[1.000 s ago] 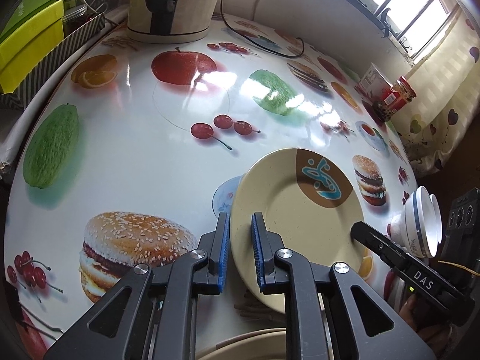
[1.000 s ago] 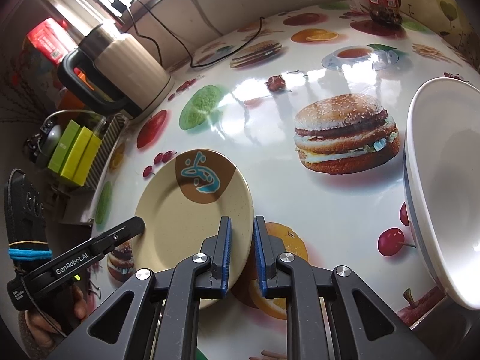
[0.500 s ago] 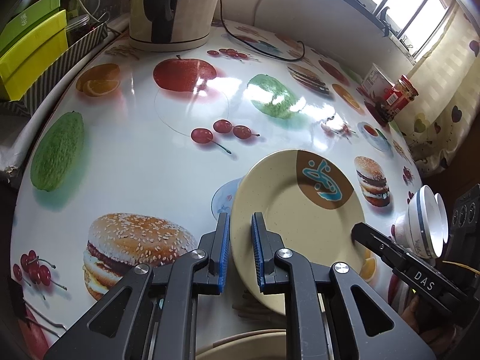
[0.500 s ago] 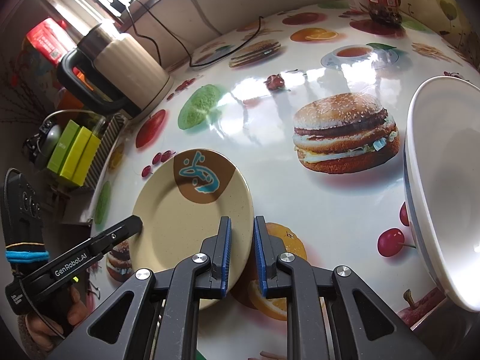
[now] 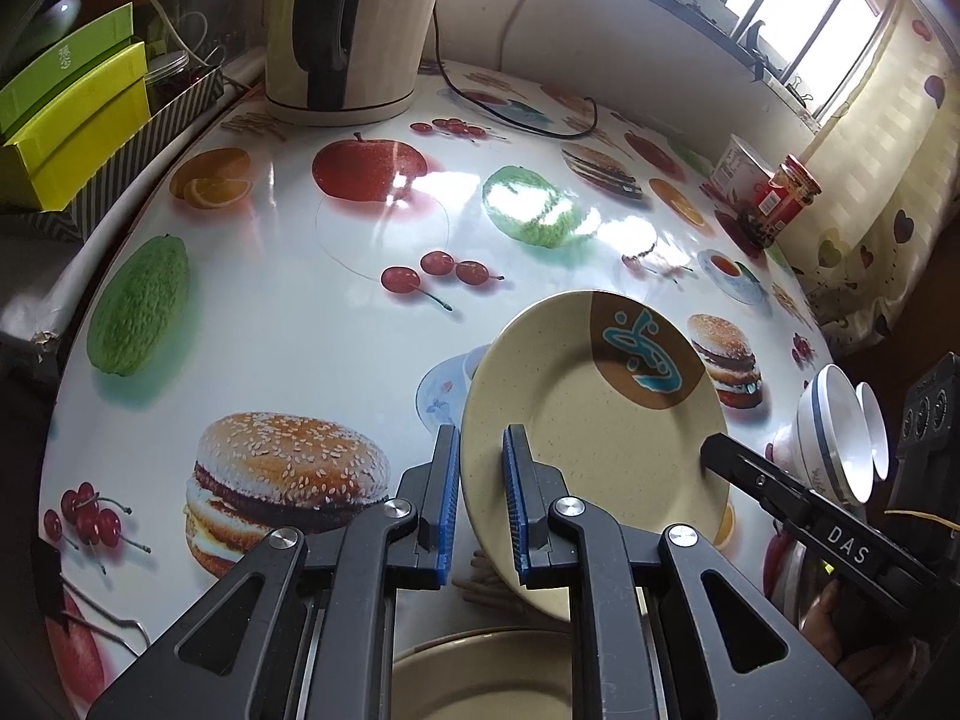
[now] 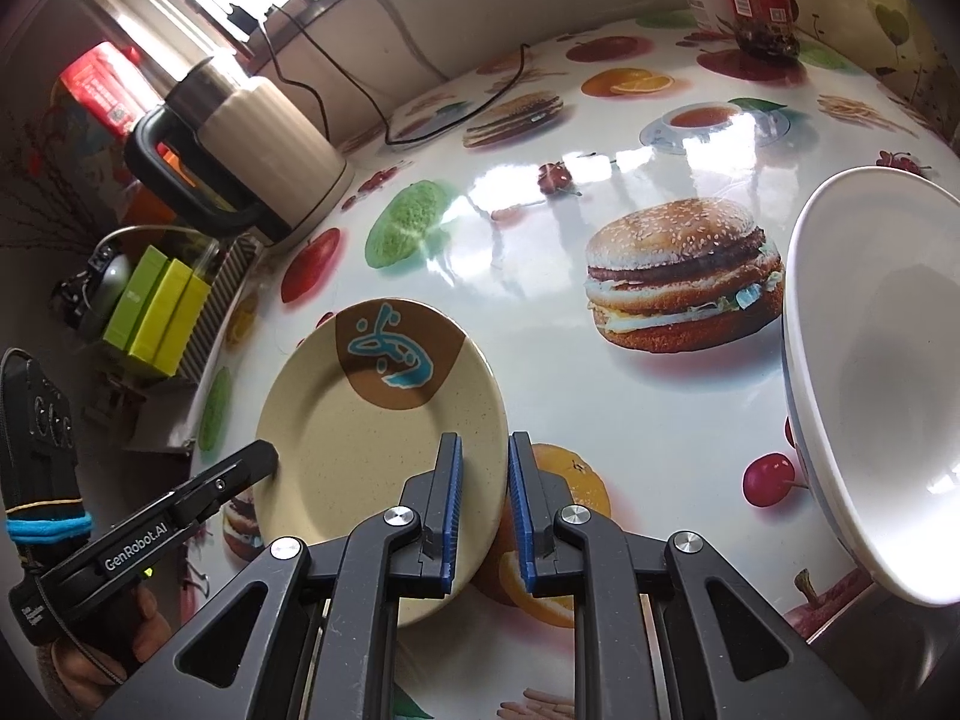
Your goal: Organize plates and bowls
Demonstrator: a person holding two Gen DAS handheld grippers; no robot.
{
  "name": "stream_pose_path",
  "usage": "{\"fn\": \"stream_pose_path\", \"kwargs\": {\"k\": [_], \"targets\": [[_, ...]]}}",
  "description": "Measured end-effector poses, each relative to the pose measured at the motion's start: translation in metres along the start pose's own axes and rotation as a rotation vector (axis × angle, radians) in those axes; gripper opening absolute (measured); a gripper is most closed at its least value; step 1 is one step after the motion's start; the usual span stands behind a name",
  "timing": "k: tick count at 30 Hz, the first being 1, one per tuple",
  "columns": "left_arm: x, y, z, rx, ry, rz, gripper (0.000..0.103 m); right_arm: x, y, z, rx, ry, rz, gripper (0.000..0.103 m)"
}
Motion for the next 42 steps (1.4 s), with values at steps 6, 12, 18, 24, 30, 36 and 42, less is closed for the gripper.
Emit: {"fn": "stream_pose_path", "kwargs": {"k": [6,12,18,24,30,36,42], "targets": [[-0.004,0.000,0.012,-0.002,-0.019,0.004,0.015,0.000,0.007,0.010,0.006,-0.012,0.018,0.016],[-0.009,0.002,0.026,-0.005,-0.036,0.010,0.015,-0.002,0.014,0.021,0.020,-0.023,0.029,0.016],[-0.015,0.002,0.037,-0.006,-0.051,0.008,0.015,-0.006,0.021,0.031,0.027,-0.031,0.047,0.016],[-0.023,0.006,0.048,-0.005,-0.068,0.009,0.015,-0.013,0.027,0.038,0.033,-0.033,0.060,0.016],[-0.033,0.014,0.058,0.002,-0.079,0.022,0.015,-0.023,0.036,0.047,0.053,-0.035,0.075,0.016],[-0.046,0.022,0.065,0.005,-0.084,0.040,0.015,-0.034,0.044,0.052,0.065,-0.028,0.096,0.016],[-0.058,0.028,0.070,0.005,-0.087,0.055,0.015,-0.046,0.049,0.056,0.064,-0.019,0.115,0.016]]}}
Point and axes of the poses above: each gripper's, at about its wrist camera, not at the fingertips, and z roughly against the way its jaws point, y to its left, x to its top, the point moved 8 cm from there along -z, roughly the way its jaws point, and after that the axes turned 12 degrees about z, right-handed, at the moved point
